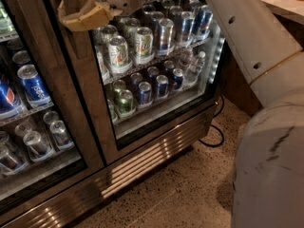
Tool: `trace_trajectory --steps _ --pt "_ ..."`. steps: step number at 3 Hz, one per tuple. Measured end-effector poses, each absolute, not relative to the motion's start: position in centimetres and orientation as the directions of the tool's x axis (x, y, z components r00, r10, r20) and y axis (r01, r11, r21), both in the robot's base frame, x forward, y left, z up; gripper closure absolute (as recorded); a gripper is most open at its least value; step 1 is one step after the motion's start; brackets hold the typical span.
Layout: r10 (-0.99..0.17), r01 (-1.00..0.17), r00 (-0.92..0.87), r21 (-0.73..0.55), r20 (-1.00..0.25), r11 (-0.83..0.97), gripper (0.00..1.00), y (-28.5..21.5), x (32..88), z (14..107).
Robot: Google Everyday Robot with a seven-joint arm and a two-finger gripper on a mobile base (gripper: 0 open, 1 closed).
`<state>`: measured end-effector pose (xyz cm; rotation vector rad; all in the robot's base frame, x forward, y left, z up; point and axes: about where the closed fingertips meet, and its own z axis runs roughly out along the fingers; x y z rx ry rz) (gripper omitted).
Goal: Open right fridge door
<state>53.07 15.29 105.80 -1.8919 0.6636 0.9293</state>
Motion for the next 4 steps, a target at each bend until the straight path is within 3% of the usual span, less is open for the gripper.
trace_trajectory --steps 4 --pt "-0.086 -0.757 0.568 -0.478 -0.819 -0.446 1.00 15.40 52.89 105.89"
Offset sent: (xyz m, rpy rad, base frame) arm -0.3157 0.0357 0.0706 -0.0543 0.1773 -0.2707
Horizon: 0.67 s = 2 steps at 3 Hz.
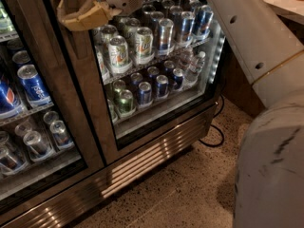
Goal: Open right fridge door
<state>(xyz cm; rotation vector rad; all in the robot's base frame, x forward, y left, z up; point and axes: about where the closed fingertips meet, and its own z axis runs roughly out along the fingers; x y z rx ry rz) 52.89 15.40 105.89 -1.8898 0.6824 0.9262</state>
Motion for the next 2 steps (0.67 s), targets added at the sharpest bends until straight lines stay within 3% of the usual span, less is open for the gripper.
trace_trajectory --steps 2 --pt "-0.092 -0.752 0.578 -0.485 -0.811 -0.447 1.00 15.54 52.96 106.42"
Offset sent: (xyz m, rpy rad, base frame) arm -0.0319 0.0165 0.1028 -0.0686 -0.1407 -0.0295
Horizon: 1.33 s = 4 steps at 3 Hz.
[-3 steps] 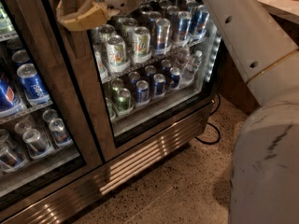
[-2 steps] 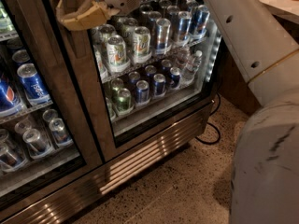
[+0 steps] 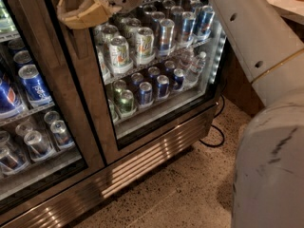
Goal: Open right fridge door
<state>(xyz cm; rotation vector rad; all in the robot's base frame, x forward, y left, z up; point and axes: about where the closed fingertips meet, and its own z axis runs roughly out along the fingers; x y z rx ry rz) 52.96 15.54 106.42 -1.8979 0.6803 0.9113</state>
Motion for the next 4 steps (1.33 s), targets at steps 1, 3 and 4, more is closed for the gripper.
trace_trajectory --steps 1,3,4 --pt "-0.092 -0.751 0.578 -0.485 -0.811 -0.448 1.00 15.46 53.03 106.30" --pt "-0.095 -0.743 0.590 -0.494 -0.802 -0.451 0.81 15.52 53.10 106.43" --pt "-0.095 -0.743 0.590 -0.494 -0.802 -0.451 0.57 15.52 53.10 106.43"
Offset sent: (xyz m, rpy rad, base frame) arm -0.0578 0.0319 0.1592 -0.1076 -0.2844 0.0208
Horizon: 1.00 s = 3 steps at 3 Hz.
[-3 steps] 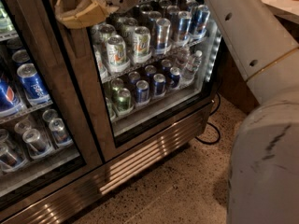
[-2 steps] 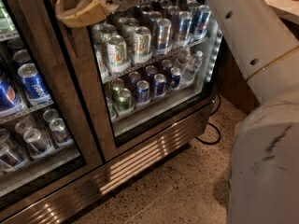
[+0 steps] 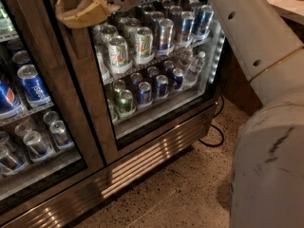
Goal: Open right fridge door
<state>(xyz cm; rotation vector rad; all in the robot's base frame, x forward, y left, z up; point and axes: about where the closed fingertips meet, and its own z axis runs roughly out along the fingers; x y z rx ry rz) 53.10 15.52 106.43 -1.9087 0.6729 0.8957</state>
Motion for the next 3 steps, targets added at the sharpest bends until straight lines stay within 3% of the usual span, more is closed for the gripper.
trace_trajectory --steps 2,3 --pt "-0.095 -0.743 0.590 -0.494 -0.802 -0.451 0.13 15.53 53.10 106.43" --pt "-0.095 -0.743 0.590 -0.494 -0.802 -0.451 0.00 15.53 53.10 106.43"
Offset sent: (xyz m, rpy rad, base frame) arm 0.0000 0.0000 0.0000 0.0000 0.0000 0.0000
